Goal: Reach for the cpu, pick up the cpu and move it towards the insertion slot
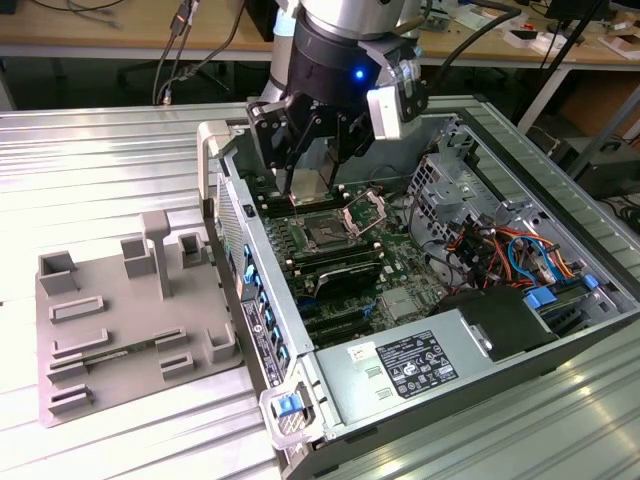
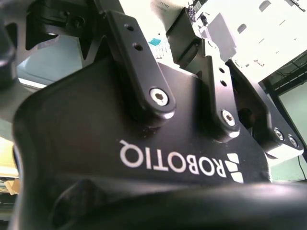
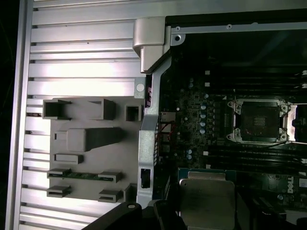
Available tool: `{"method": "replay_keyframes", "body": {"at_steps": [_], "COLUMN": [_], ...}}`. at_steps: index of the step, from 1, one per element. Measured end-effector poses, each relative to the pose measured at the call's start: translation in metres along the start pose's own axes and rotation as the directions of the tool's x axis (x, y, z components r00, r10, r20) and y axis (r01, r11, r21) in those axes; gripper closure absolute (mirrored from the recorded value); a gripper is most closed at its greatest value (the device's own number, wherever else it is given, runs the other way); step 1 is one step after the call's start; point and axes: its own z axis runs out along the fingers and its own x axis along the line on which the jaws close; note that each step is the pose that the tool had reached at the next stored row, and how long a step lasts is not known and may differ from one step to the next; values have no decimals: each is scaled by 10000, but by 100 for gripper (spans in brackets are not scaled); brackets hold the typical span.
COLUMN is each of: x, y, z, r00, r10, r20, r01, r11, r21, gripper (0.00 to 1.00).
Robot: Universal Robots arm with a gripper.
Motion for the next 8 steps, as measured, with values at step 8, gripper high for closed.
{"method": "replay_keyframes", "body": {"at_steps": [8], "x": [-82], "y": [-5], "z": [6], "r00": [10000], "r10": [0], "r20": [0], "r01": [0], "r11": [10000], "r21": [0], "gripper": [45]}}
